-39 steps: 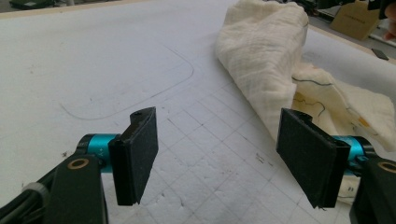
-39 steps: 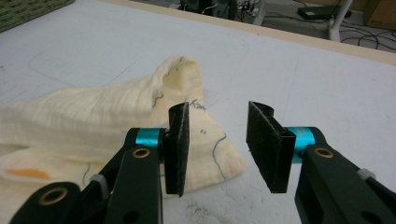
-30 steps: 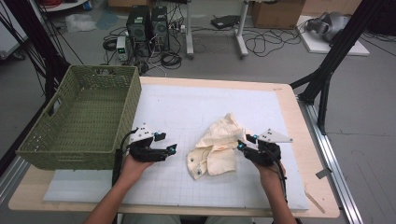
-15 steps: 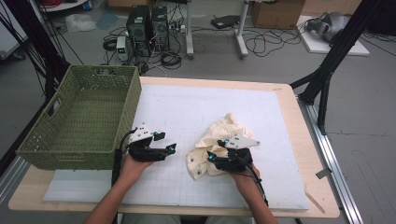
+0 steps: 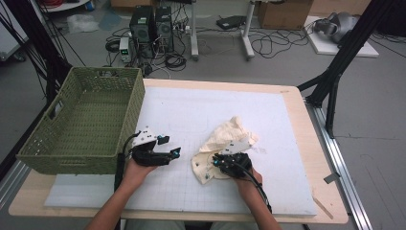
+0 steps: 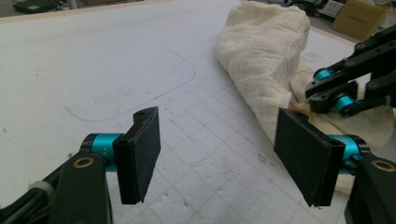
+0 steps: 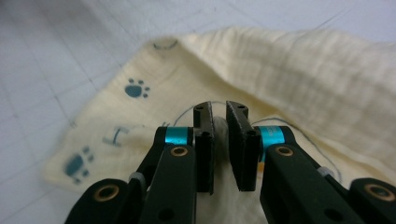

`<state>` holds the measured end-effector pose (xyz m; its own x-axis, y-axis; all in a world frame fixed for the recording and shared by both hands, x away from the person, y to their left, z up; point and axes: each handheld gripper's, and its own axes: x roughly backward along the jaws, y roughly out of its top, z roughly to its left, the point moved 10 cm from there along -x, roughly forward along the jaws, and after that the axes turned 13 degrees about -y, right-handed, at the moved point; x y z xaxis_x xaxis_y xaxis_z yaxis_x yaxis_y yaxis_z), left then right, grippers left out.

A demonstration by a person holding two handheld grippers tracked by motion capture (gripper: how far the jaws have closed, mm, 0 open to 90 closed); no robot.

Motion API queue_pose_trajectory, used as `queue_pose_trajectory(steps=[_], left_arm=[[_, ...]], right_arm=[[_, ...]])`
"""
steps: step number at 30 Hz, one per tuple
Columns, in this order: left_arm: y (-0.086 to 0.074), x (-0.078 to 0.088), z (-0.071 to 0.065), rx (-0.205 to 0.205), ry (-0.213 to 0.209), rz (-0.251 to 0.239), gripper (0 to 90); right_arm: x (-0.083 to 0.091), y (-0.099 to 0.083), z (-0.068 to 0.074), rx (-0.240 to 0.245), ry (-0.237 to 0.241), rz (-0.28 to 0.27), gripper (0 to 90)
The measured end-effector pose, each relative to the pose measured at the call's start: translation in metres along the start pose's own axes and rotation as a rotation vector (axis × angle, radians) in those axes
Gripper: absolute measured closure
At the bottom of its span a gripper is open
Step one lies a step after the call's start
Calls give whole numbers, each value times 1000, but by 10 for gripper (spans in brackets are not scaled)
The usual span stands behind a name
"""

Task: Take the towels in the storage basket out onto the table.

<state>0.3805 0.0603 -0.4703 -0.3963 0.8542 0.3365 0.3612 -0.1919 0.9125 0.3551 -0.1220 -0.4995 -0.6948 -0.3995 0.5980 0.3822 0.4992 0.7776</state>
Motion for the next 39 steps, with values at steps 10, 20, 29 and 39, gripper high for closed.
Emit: queue_pose_trajectory(steps=[10,20,29,39], left_arm=[[0,-1,0,-1,1,0,321],[0,-2,-1,-6,-8,4,346],[2,-7,-5,-20,-22,5,372],[8,-29,-13,-30,-71,14,389]], right_arm=[[43,-8,-45,-72,-73,-59,816],[62,-40,-91,-115,-188,-3,813],[61,-69,-113,-153,-261,86,647],[74,-63,-128,-239,-323,12,332]])
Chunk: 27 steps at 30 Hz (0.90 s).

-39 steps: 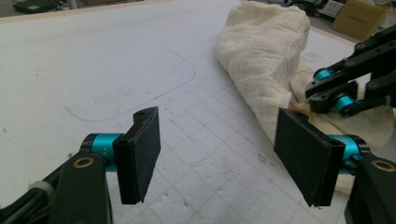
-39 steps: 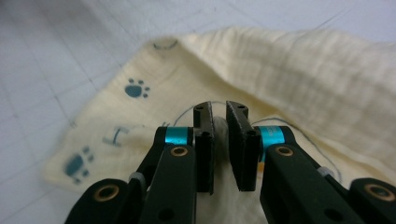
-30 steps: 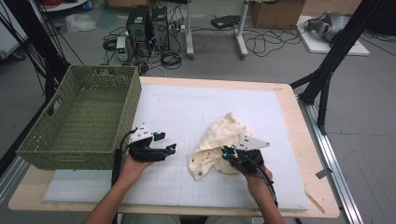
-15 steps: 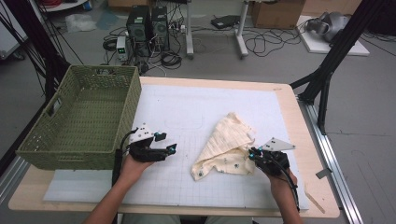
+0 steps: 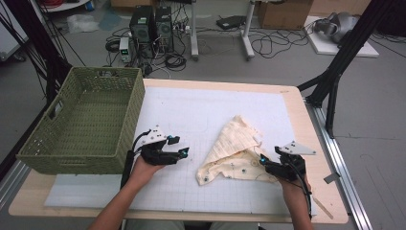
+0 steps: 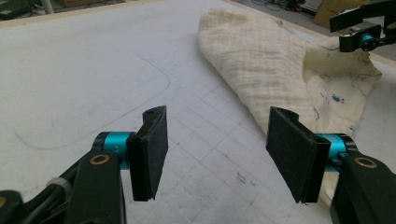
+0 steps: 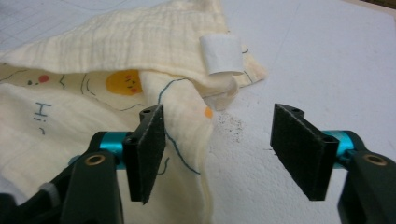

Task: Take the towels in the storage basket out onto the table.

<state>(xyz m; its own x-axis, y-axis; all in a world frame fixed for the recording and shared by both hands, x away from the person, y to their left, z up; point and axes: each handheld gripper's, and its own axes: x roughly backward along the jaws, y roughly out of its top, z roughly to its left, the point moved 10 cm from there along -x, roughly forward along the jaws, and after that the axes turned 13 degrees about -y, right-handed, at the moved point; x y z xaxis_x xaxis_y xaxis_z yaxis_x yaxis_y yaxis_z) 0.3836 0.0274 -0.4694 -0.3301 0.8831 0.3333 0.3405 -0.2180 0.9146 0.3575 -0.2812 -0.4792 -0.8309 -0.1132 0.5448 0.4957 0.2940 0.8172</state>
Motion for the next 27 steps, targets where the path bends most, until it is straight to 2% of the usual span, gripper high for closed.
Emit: queue_pose_trajectory(steps=[4,9,11,15,17,22,27], left_arm=[[3,-15,2,7,-9,29,366],[13,-36,-3,-8,-30,53,349],[19,-44,-6,-18,-41,44,346],[27,-62,-11,-20,-62,58,337],[32,-70,-15,-39,-72,53,333],[27,-89,-17,-43,-84,95,331],[28,-105,-22,-53,-101,114,331]], right_arm=[[0,2,-1,3,-9,-9,297],[-1,0,-2,16,-17,-7,284],[-1,0,-2,7,-15,-7,284],[0,1,-4,-1,-15,-13,283],[-1,0,-3,-3,-13,-10,283],[-1,0,-1,1,-8,-6,284],[-2,-1,-2,-6,-8,-5,284]])
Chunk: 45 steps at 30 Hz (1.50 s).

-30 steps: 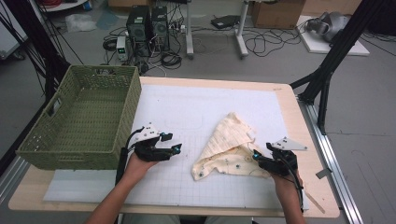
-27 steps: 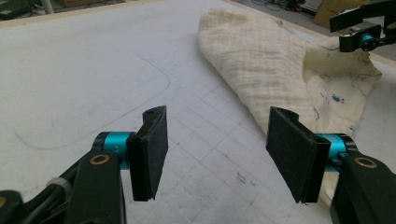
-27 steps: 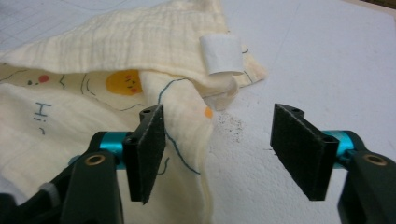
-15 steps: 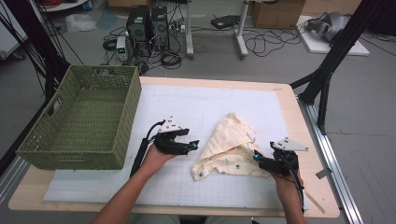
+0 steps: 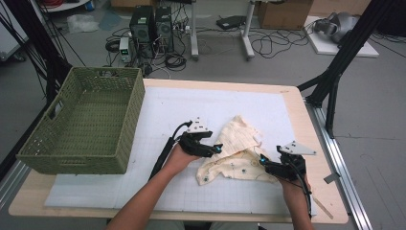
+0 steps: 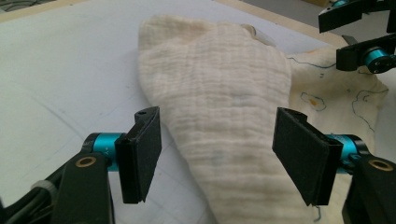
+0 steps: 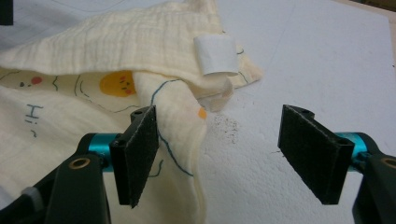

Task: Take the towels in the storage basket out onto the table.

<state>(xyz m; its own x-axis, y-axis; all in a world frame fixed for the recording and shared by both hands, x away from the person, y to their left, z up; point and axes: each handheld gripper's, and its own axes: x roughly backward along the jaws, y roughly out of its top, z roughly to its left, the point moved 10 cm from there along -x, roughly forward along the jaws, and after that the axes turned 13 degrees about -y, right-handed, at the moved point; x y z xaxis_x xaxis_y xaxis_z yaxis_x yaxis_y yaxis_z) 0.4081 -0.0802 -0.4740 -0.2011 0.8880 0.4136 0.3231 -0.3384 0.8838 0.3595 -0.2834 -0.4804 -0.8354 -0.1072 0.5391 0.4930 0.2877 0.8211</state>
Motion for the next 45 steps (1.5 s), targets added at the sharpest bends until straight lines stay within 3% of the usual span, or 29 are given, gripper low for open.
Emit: queue_pose_trajectory(steps=[4,10,13,16,18,20,30,38,41,45], left_arm=[[0,-14,-5,-24,-13,25,332],[-15,-30,-9,-56,-23,113,345],[-20,-32,-9,-81,-22,146,500],[-23,-31,-10,-94,-33,171,746],[-20,-28,-10,-81,-48,153,852],[-17,-24,-9,-64,-58,128,866],[-11,8,10,15,-15,49,872],[-23,37,25,103,12,6,872],[-23,47,30,119,29,-28,871],[-33,57,37,143,58,-23,869]], right_arm=[[-1,0,-1,-8,1,0,284],[-2,-2,1,-3,6,4,284],[-2,-2,2,-3,8,7,284],[-3,-2,4,5,15,7,284],[-3,-2,5,6,17,10,284],[-3,-3,5,5,18,11,284],[-3,-3,7,7,23,12,284],[-3,-3,10,7,33,14,284],[-4,-3,11,7,36,15,288],[-5,-2,17,5,72,12,336]])
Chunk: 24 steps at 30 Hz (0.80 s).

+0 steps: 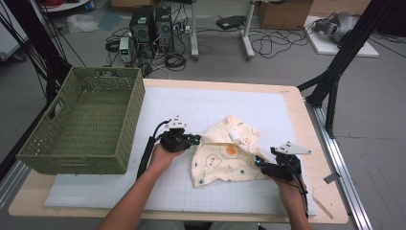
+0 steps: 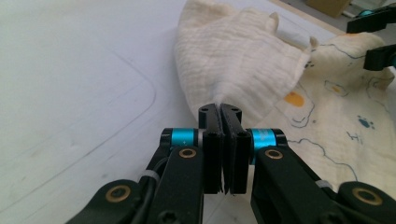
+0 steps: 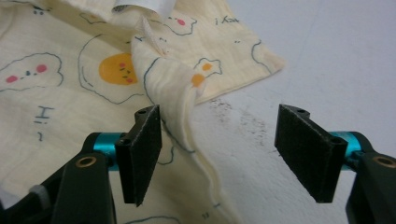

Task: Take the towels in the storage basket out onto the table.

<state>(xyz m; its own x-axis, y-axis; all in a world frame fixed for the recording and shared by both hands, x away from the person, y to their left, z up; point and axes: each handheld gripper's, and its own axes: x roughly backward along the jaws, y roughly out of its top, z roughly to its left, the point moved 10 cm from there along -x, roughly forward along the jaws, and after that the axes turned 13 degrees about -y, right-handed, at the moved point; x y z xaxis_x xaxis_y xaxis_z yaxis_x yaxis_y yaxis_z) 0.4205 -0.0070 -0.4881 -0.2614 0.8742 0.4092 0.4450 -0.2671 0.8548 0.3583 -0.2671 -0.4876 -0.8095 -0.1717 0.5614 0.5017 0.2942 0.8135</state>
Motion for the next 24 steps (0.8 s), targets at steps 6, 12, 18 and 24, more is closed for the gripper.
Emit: queue_pose_trajectory(steps=[6,12,18,24], left_arm=[[-18,18,19,57,86,22,831],[-1,29,11,-14,115,-25,533],[18,7,-14,-110,59,-18,436],[26,-38,-25,-169,61,63,369]], right_arm=[[-1,1,19,-5,116,5,479],[-4,1,23,-1,123,7,456],[-3,2,16,-25,86,-4,433],[-5,2,18,-2,81,2,436]])
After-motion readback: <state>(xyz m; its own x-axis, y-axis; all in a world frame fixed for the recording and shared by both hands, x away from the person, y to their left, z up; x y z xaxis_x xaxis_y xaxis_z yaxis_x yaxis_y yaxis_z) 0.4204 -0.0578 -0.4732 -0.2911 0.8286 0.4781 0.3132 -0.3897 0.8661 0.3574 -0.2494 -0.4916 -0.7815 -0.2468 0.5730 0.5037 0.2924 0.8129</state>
